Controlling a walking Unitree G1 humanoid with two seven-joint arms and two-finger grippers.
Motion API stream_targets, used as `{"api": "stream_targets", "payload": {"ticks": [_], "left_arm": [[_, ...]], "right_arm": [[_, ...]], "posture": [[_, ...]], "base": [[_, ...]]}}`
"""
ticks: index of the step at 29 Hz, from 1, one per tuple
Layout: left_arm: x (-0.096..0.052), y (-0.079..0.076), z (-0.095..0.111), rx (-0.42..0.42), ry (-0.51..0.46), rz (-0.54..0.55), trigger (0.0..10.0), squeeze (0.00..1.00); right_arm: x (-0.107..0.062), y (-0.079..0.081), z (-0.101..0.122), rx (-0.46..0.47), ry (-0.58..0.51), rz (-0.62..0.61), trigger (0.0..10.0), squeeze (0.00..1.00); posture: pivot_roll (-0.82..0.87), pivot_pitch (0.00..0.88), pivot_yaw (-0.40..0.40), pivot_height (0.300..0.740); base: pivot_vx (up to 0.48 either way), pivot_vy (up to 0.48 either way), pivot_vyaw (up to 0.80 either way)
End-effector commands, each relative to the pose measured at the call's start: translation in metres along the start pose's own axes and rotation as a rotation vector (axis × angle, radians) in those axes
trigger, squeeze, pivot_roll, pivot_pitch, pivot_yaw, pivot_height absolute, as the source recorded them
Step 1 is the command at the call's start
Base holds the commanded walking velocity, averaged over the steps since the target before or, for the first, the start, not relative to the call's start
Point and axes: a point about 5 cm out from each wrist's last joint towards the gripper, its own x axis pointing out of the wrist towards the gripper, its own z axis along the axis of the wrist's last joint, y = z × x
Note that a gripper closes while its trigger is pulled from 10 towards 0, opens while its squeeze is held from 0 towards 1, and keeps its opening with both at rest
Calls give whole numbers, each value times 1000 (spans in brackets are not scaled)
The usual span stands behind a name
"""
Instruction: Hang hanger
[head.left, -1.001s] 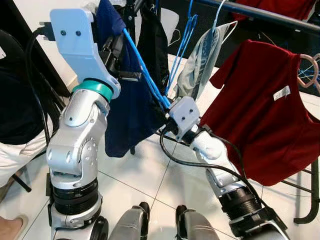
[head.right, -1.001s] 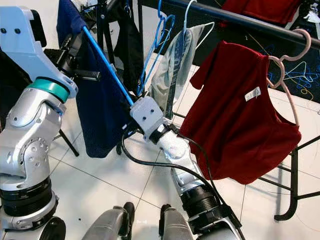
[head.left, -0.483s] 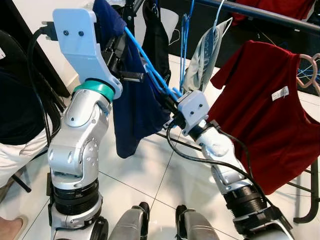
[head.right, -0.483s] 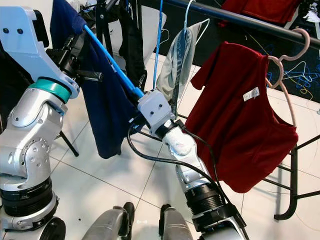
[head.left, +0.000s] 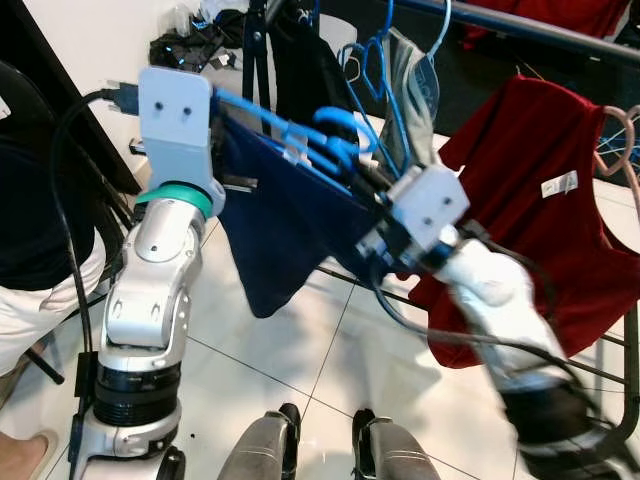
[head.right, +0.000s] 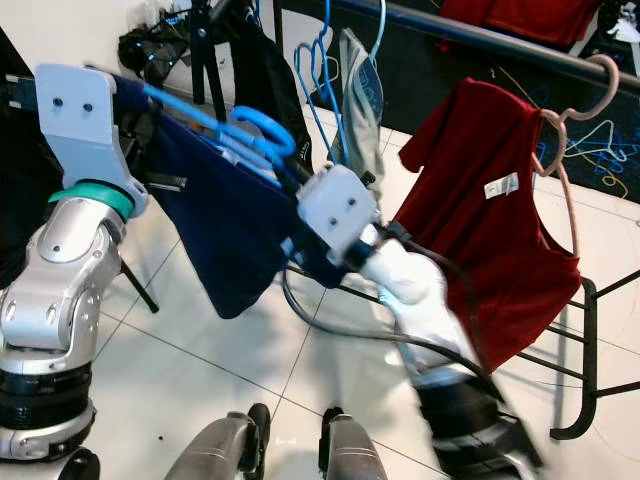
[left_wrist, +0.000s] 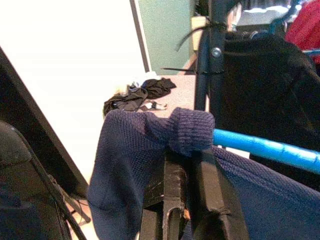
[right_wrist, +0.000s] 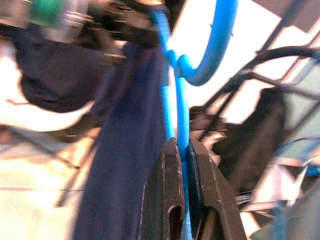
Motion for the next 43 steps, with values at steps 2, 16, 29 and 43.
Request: {"api": "stream_targets", "payload": {"ticks": [2,16,29,43], "left_arm": [[1,20,-2,60,-18,97,10000,0],[-10,-1,-9,4,-19,-110,10000,0],[-45,-38,-7,-170,13,-576,10000,0],[-62,-43,2,-292,5,-759,10000,0]], "right_arm": [[-12,-4,-1,103,9,-21,0,0],[-14,-24,2,355,-75,-226,0,0],[-3,-32,5,314,-81,-275,10000,0],[-7,-63,-7,178,27,-510,10000,0]], "posture": [[-70,137,89,740],[-62,141,93,740],[-58,156,93,740],[-57,160,87,740]], "base": [[0,0,0],[0,0,0],[0,0,0],[0,0,0]]}}
